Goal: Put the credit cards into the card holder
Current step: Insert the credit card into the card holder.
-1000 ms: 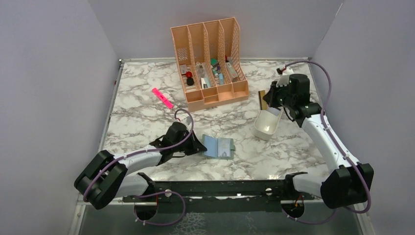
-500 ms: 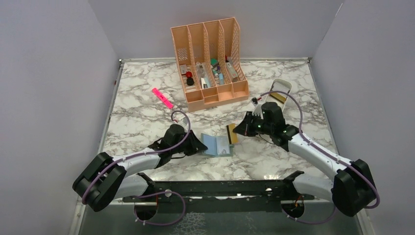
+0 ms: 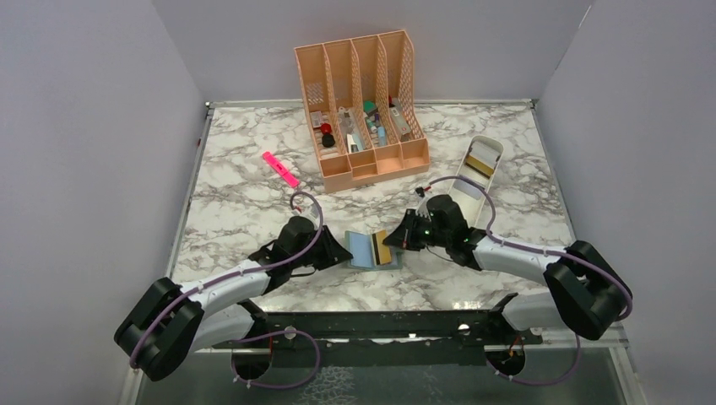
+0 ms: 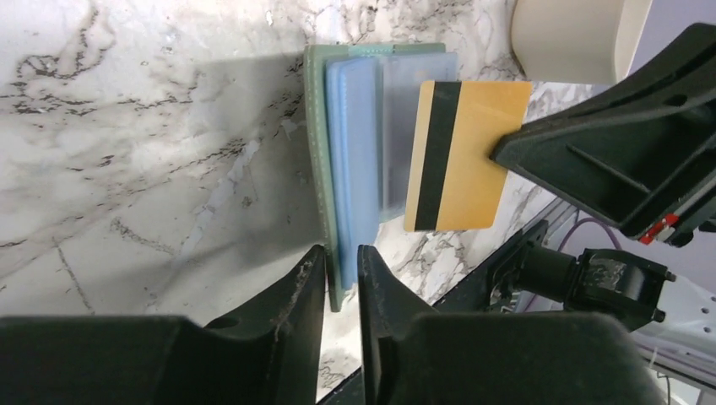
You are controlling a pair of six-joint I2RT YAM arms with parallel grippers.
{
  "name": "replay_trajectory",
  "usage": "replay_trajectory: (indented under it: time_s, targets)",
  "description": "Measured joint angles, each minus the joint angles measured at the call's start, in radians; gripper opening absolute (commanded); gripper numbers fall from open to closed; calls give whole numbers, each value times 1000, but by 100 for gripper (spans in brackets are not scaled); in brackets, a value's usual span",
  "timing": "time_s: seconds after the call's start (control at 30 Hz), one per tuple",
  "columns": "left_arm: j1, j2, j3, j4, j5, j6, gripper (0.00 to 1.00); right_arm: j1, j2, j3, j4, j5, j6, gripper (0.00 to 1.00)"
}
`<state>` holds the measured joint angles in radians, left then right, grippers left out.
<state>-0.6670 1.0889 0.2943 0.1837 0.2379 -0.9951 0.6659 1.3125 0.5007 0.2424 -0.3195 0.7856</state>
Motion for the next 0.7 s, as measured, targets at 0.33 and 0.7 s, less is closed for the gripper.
replay_trajectory:
  time_s: [0.33,0.7]
  targets:
    - [0,2,-16,-14,-2,24,0,2,77,-46,149,31,37,1]
    - [0,10,-43,-21,-28,39,0,2,135,-92,268,33,73,1]
